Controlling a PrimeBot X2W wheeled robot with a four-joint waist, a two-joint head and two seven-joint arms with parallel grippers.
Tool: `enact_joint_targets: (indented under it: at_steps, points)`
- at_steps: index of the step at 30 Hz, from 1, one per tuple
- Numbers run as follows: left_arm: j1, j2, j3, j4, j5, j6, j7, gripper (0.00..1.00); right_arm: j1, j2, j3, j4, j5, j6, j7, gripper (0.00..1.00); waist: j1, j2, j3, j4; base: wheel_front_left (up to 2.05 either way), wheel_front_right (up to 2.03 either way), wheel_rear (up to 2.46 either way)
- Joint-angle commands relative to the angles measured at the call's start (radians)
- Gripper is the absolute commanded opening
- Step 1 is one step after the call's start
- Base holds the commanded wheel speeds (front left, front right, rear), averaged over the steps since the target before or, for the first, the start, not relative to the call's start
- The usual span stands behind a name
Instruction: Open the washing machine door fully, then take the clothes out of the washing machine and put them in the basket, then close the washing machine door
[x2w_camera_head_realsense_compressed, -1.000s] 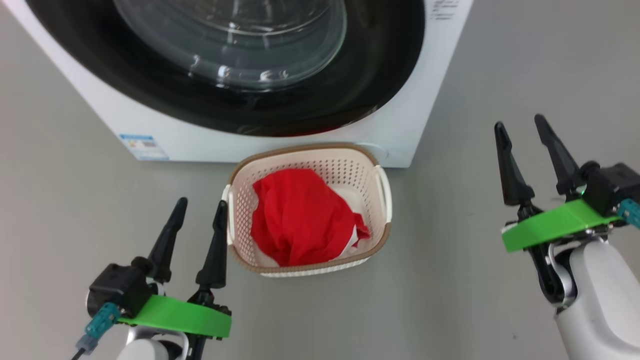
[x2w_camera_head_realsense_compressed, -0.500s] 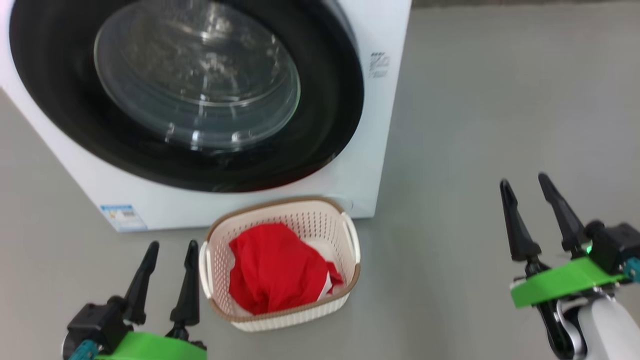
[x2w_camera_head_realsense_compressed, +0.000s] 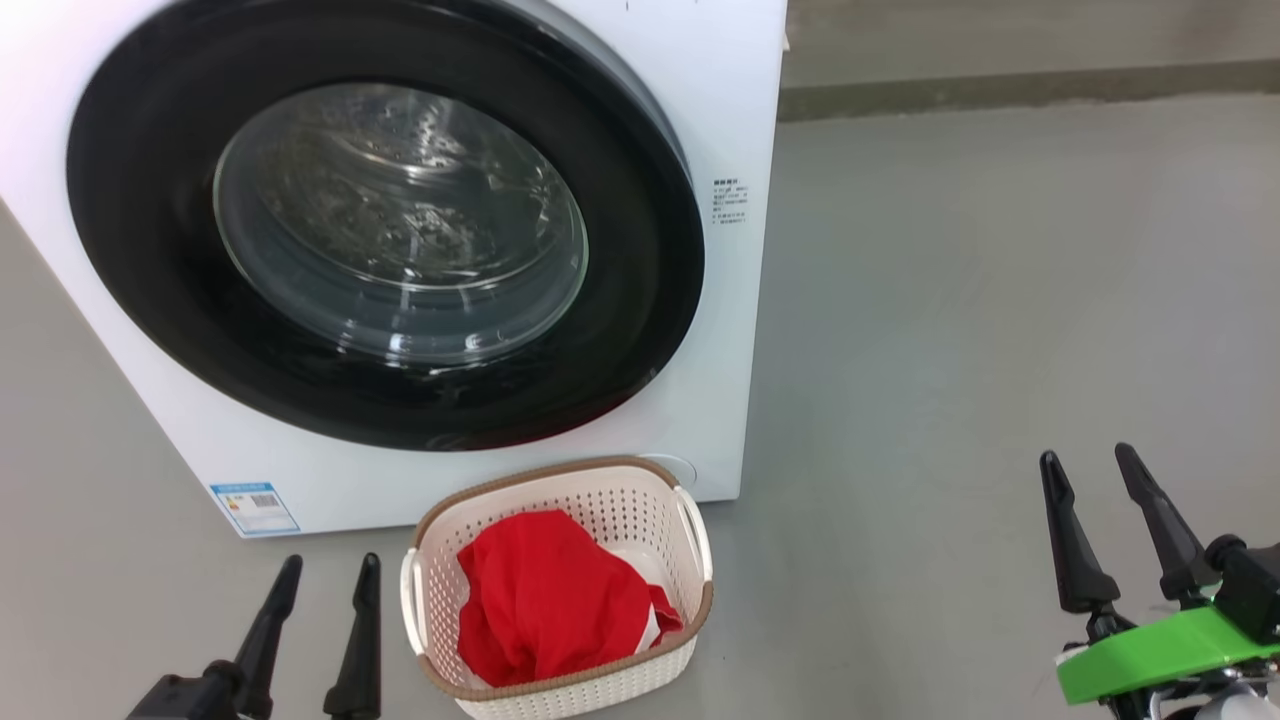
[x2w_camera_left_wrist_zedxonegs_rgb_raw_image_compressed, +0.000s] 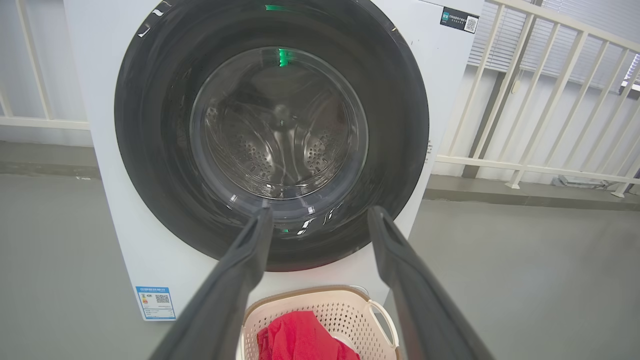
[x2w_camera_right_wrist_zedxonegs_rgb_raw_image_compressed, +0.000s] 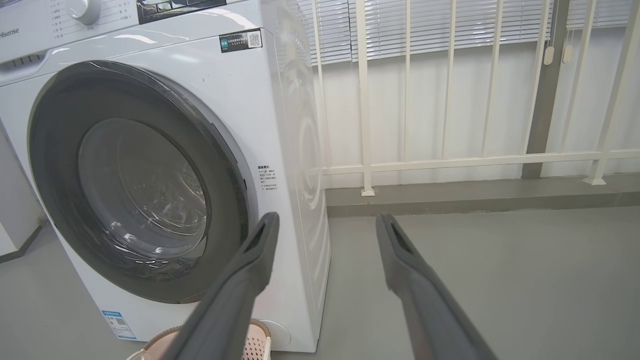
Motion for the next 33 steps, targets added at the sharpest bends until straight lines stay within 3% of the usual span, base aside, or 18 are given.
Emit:
enact_joint_targets:
  at_steps: [1,25,26,33]
  points:
    - [-0.019,0.024,0.032,-0.019,-0.011,-0.006,-0.012,1.0,-0.01,-0.014,0.016,-0.03,-0.002,-0.001,-0.002,1.0,0.0,0.0,-0.016,0.001,0.0,0.0,0.0]
    - [0.003,0.052,-0.005,0.011,-0.022,-0.007,-0.012,1.0,0.015,-0.018,0.036,-0.025,0.003,-0.001,-0.002,1.0,0.0,0.0,-0.043,0.002,0.0,0.0,0.0]
    - [0.019,0.037,-0.043,0.039,-0.023,-0.001,0.0,0.0,0.032,0.0,0.019,-0.002,0.0,0.0,0.0,0.0,0.0,0.0,-0.043,0.001,0.0,0.0,0.0]
    - [0.037,0.019,-0.041,0.091,-0.058,0.0,0.015,0.0,0.047,0.024,0.025,0.048,0.033,0.0,0.014,0.0,0.0004,0.0,-0.041,0.003,0.0,0.0,0.0]
